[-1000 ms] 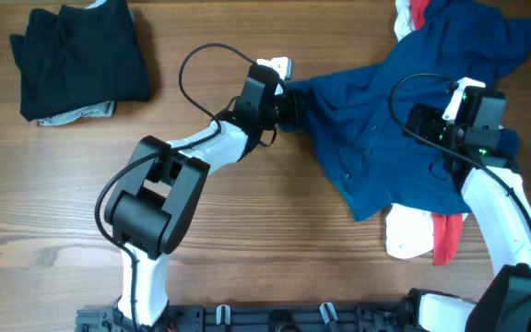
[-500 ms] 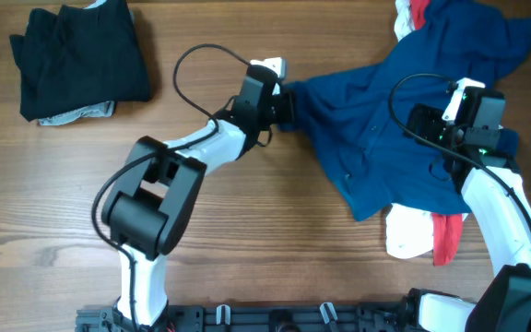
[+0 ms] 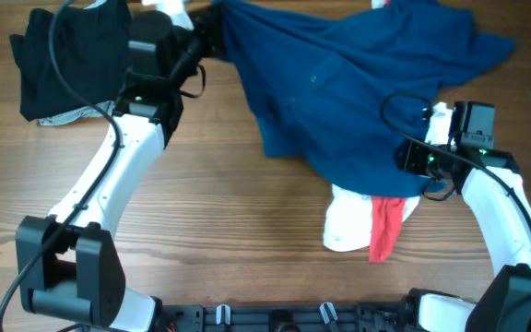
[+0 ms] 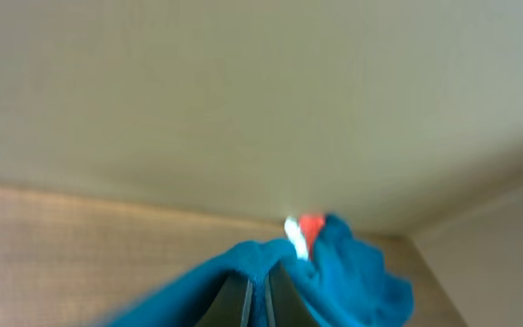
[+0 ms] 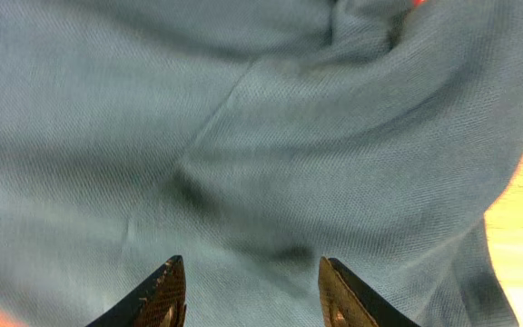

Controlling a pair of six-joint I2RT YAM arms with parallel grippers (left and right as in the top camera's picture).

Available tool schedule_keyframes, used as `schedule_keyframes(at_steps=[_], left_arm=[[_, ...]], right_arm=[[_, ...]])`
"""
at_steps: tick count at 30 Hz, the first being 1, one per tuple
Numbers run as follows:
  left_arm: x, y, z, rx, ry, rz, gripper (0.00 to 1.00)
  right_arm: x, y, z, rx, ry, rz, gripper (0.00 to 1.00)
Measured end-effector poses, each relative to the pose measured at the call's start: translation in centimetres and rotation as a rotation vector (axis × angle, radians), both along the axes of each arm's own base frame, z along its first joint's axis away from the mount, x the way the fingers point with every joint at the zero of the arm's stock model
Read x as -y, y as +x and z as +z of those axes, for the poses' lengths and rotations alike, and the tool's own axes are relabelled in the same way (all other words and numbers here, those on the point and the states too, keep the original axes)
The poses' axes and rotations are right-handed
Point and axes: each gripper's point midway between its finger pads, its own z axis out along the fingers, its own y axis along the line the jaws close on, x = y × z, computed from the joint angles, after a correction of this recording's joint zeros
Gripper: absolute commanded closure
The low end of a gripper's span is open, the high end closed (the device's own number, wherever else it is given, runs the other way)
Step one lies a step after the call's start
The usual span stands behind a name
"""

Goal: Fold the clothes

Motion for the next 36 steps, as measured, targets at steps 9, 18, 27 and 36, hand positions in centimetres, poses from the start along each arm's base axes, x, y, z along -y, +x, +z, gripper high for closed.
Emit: schedule_keyframes(at_steps=[9, 18, 27, 36], left_arm=[[-2.5, 1.1, 4.5, 0.184, -0.032, 0.117, 0.96], [-8.1, 2.0, 7.2, 0.291, -0.05, 0.318, 0.96], [-10.9, 1.7, -1.5, -0.05, 0.13, 0.403, 0.96], [-17.7, 1.1, -3.6, -0.136, 0.228, 0.568, 0.96]], right_arm=[[-8.1, -3.4, -0.4, -0.07, 0.267, 0.365, 0.54], [-12.1, -4.9, -5.0, -0.206, 0.225, 0.526, 0.49], [-2.2, 1.6, -7.1, -0.156, -0.115, -0.007, 0.43], [16.6, -2.6, -7.1, -0.217, -0.267, -0.595, 0.41]])
